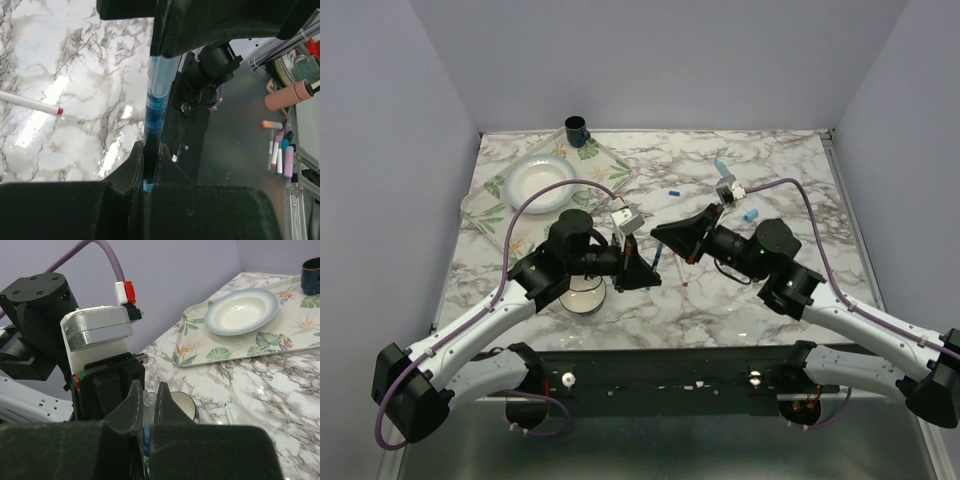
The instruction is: Insert the pens into the pen caps
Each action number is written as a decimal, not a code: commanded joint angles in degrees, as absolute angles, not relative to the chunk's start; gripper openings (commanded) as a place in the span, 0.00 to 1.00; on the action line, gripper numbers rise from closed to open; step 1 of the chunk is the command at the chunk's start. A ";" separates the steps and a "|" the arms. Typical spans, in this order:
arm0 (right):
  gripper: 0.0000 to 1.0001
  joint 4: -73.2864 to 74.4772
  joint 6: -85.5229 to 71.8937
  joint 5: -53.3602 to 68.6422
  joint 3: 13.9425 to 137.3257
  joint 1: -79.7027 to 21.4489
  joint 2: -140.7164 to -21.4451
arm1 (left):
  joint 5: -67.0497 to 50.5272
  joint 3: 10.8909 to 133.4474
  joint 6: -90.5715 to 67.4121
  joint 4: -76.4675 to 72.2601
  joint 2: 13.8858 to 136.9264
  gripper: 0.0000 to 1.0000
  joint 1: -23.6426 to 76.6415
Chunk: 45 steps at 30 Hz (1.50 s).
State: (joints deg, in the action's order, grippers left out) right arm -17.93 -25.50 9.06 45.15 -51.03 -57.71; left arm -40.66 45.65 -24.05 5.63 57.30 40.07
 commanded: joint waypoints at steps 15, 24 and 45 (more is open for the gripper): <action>0.01 2.19 -38.40 16.27 33.92 -65.56 -65.12 | -18.02 65.56 -22.41 -2.20 62.14 0.00 33.31; 0.01 8.24 -43.42 4.00 39.71 -68.47 -65.67 | -19.85 63.99 -23.29 -2.20 61.35 0.00 33.13; 0.82 19.33 -37.60 -22.94 57.84 -67.94 -46.86 | -24.09 45.88 -27.67 0.88 54.84 0.00 33.13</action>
State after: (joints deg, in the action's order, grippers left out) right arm 16.21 -35.62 -24.01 63.57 -67.81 -51.75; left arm -28.51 47.03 -25.26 2.35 53.84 33.01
